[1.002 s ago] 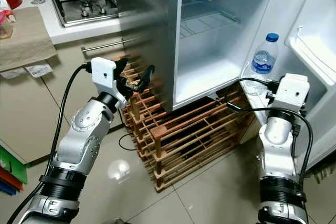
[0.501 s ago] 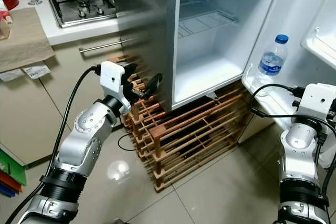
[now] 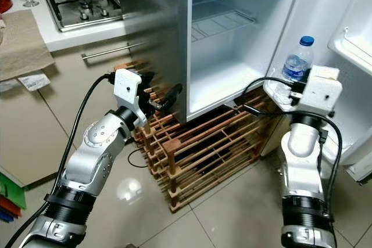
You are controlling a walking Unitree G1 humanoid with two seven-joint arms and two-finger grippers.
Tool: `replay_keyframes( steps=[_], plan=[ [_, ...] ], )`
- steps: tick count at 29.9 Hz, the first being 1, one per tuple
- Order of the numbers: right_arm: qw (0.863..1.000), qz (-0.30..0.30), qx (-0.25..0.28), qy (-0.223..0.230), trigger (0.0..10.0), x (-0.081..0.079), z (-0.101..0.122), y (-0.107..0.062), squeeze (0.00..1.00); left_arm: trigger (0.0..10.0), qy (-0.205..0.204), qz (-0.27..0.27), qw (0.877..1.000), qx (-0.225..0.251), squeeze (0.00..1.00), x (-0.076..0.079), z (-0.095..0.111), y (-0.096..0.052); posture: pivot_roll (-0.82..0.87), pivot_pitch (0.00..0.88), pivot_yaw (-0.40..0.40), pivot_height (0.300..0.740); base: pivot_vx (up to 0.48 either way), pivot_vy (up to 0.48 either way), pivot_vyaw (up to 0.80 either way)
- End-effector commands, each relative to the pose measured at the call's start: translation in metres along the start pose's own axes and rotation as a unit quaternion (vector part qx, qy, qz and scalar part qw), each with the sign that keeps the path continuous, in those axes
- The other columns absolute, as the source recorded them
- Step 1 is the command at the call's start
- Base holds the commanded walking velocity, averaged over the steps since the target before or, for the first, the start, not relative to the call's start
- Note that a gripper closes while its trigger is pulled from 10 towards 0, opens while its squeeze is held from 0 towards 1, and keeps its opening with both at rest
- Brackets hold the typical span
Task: Restocking fridge
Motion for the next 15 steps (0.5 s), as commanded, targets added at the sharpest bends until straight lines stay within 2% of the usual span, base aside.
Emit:
replay_keyframes(
  steps=[1,3,5,12,13,14,15],
  plan=[
    [1.0,0.016,-0.005,0.016,10.0,-0.008,0.0,-0.006,0.26,10.0,0.007,-0.011,1.0,0.007,0.0,0.004,0.006,0.001,-0.1,0.0,0.035,0.74,0.0,0.0,0.0],
    [1.0,0.022,-0.008,0.018,10.0,-0.011,-0.001,-0.009,0.26,10.0,0.006,-0.012,1.0,0.007,0.0,0.004,0.006,0.001,-0.11,0.0,0.034,0.74,0.0,0.0,0.0],
    [0.999,0.032,-0.019,0.018,10.0,-0.015,-0.005,-0.012,0.27,10.0,0.005,-0.01,1.0,0.007,0.0,0.004,0.005,0.001,-0.11,0.0,0.034,0.74,0.0,0.0,-0.8],
    [0.999,0.031,-0.024,0.006,10.0,-0.01,-0.01,-0.013,0.27,10.0,0.002,-0.004,1.0,0.007,0.0,0.001,0.005,0.002,-0.11,0.0,0.034,0.74,0.0,0.0,-0.8],
    [0.999,0.027,-0.025,0.001,10.0,-0.007,-0.011,-0.013,0.27,10.0,-0.05,0.028,0.998,0.006,0.0,-0.01,0.003,0.003,-0.11,0.0,0.033,0.74,0.0,0.0,-0.8],
    [0.999,0.027,-0.025,0.001,10.0,-0.007,-0.011,-0.013,0.27,10.0,-0.05,0.028,0.998,0.006,0.0,-0.01,0.003,0.003,-0.11,0.0,0.033,0.74,0.0,0.0,-0.8],
    [0.999,0.025,-0.025,0.0,10.0,-0.006,-0.011,-0.013,0.27,10.0,-0.083,0.045,0.996,0.005,0.0,-0.016,0.001,0.004,-0.11,0.0,0.033,0.74,0.0,0.0,-0.8]
  ],
)
Point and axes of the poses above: a point about 5 cm out from each wrist's last joint towards the gripper, its own y axis pointing out of the wrist towards the gripper, its own z axis along the axis of the wrist's last joint, x = y × z, the point moved 6 cm from there along y, pointing out of the wrist towards the gripper, and after that the axes turned 10 degrees about -y, right-handed, at the moved point
